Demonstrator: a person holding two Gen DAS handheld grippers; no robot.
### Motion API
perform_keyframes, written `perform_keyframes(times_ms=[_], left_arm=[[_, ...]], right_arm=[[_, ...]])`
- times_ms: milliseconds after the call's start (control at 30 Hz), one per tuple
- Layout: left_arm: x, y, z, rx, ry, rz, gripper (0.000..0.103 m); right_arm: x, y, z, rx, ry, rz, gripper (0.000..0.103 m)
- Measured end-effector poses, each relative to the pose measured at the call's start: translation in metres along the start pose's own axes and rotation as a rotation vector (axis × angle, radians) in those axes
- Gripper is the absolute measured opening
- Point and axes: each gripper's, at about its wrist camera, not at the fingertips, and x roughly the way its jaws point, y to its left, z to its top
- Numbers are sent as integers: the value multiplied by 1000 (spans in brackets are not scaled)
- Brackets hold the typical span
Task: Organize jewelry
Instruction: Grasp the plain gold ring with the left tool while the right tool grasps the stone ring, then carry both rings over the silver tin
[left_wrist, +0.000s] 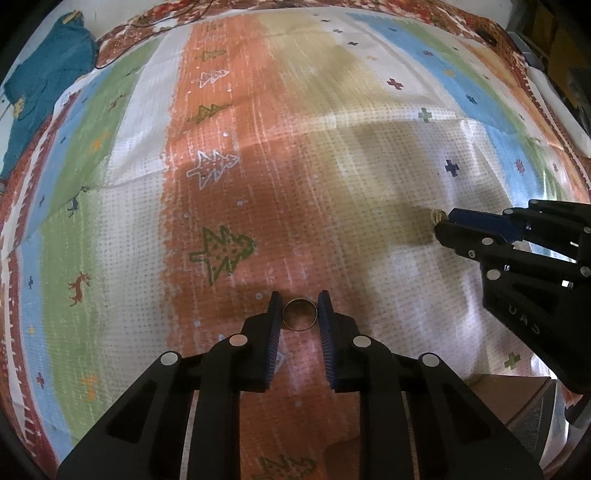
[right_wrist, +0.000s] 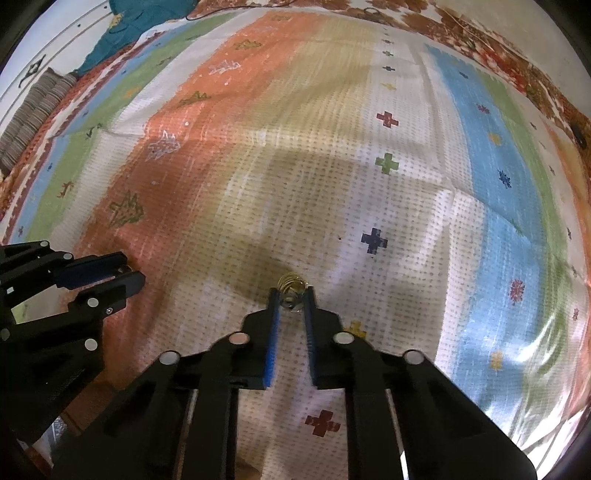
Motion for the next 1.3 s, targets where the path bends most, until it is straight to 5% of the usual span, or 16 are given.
perform_keyframes(times_ms=[1300], left_arm=[[-87,7,-20,-33,-133,-67,19]], right_arm=[[-73,6,-26,23,-140,14,11]])
